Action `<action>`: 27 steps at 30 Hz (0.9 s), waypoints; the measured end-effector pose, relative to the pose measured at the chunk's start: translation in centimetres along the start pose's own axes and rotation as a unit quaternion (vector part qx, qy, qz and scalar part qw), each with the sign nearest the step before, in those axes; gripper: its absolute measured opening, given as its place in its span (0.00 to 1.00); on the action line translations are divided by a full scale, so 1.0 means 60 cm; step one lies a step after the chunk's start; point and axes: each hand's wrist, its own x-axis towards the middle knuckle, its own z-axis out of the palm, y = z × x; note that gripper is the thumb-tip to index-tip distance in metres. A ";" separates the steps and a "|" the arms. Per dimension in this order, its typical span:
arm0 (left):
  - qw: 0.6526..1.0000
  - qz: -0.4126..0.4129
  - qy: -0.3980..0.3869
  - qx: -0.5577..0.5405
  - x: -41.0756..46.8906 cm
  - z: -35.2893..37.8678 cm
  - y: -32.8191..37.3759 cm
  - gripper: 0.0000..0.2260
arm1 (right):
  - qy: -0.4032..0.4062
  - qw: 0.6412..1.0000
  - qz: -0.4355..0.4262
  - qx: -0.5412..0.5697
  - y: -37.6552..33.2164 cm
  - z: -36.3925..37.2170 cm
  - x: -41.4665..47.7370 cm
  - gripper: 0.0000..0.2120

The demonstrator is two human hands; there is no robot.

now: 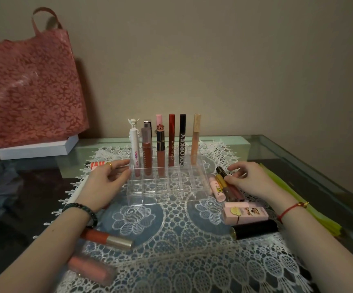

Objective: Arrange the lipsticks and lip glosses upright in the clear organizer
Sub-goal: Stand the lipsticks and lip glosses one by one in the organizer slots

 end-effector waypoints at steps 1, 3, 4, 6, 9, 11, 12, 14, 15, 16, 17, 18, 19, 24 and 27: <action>1.000 0.000 0.000 0.000 0.000 0.000 0.000 0.14 | -0.003 1.000 0.001 -0.005 -0.002 0.000 0.000 0.13; 1.000 -0.001 0.003 0.002 0.000 0.000 -0.001 0.13 | -0.010 1.000 0.004 -0.016 -0.004 -0.001 -0.001 0.13; 1.000 0.000 0.004 0.005 0.000 0.000 -0.001 0.14 | -0.014 1.000 0.006 -0.019 -0.004 -0.002 -0.002 0.13; 1.000 0.004 0.006 0.013 0.000 0.000 -0.001 0.14 | -0.021 0.999 0.009 -0.024 -0.004 -0.004 -0.002 0.15; 1.000 0.006 0.009 0.017 0.000 -0.001 -0.002 0.14 | -0.033 0.999 0.016 -0.026 -0.005 -0.006 -0.001 0.17; 1.000 0.006 0.010 0.019 0.000 0.000 -0.002 0.14 | -0.042 0.999 0.022 -0.026 -0.008 -0.006 0.000 0.17; 1.000 0.007 0.010 0.020 0.000 0.000 -0.001 0.15 | -0.045 0.998 0.024 -0.027 -0.010 -0.007 -0.001 0.17; 1.000 0.008 0.011 0.022 0.000 0.000 0.000 0.15 | -0.044 0.998 0.030 -0.031 -0.011 -0.006 -0.001 0.17; 1.000 0.008 0.011 0.022 0.000 0.000 0.000 0.15 | -0.038 0.998 0.035 -0.029 -0.012 -0.005 -0.001 0.17; 1.000 0.008 0.011 0.021 0.001 0.000 0.000 0.14 | -0.028 0.998 0.043 -0.021 -0.012 -0.004 -0.002 0.17; 1.000 0.009 0.011 0.019 0.001 0.000 -0.001 0.15 | -0.018 0.998 0.051 -0.008 -0.014 -0.003 -0.003 0.17; 1.000 0.010 0.011 0.017 0.001 0.000 -0.001 0.15 | -0.007 0.998 0.058 0.008 -0.014 -0.002 -0.003 0.17; 1.000 0.011 0.010 0.016 0.001 0.000 -0.002 0.15 | 0.006 0.998 0.061 0.022 -0.015 -0.001 -0.002 0.17; 1.000 0.012 0.005 0.015 0.004 0.002 -0.001 0.15 | 0.068 0.994 0.045 0.076 -0.019 -0.008 -0.007 0.18; 1.000 0.014 0.003 0.007 0.005 0.001 -0.003 0.15 | 0.084 0.985 0.019 0.151 -0.035 -0.020 -0.019 0.15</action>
